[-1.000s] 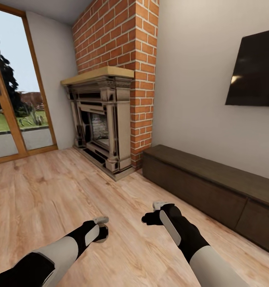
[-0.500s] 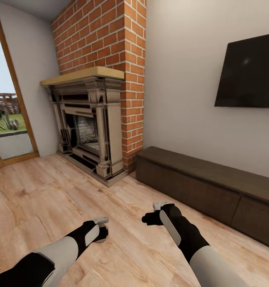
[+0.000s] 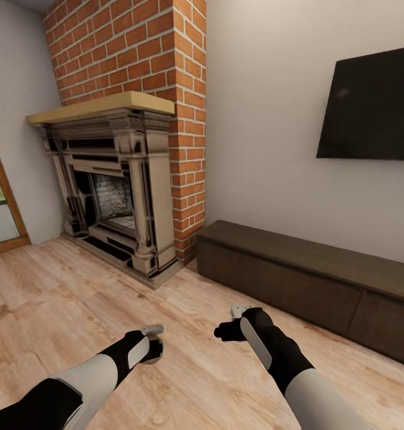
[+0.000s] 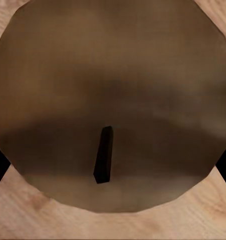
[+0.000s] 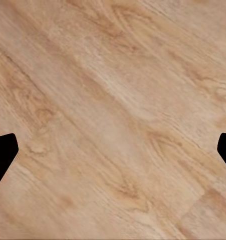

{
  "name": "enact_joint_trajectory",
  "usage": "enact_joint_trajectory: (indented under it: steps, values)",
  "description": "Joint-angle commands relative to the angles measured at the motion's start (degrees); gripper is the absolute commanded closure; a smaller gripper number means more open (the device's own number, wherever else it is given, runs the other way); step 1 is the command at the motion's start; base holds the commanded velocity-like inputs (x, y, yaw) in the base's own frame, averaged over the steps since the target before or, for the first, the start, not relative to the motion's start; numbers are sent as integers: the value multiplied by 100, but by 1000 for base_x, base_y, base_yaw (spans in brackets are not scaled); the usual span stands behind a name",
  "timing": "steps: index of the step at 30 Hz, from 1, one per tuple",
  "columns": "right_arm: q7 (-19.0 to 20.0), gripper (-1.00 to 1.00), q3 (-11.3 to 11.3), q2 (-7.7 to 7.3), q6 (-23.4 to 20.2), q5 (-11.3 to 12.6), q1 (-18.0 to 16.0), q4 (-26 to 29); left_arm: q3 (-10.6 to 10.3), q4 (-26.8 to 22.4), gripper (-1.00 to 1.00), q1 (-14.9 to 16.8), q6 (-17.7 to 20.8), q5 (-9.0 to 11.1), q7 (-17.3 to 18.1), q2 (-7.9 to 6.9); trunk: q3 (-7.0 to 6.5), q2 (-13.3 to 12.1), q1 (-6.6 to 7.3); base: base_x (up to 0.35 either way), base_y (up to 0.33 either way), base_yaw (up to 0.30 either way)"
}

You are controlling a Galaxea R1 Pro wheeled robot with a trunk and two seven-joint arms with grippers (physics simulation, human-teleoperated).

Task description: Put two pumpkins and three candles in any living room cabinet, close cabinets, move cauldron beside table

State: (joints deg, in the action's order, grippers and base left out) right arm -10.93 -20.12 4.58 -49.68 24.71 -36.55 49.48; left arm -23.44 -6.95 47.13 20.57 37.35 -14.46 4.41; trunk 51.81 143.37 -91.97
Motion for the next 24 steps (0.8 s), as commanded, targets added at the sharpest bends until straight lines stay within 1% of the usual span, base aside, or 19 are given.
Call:
enact_joint_trajectory:
  steps: [1,6,10,24]
  values:
    - [-58,-100,-13,-4,-15,61,-5,-6,-56,-17,100,3,26,46,-39,-2,15,3,-1,286,223,-21]
    - [-59,-100,-3,-9,-15,68,-9,-24,-56,-17,100,3,26,49,-33,-11,37,3,-1,286,217,-7]
    - [-64,-100,-1,-9,-15,69,-8,-28,-56,-17,100,-1,26,52,-31,-12,39,3,-1,116,89,-68]
    - [-69,-100,8,-9,-15,83,-8,-28,-64,-17,100,6,26,46,-31,6,17,3,-1,7,5,-270]
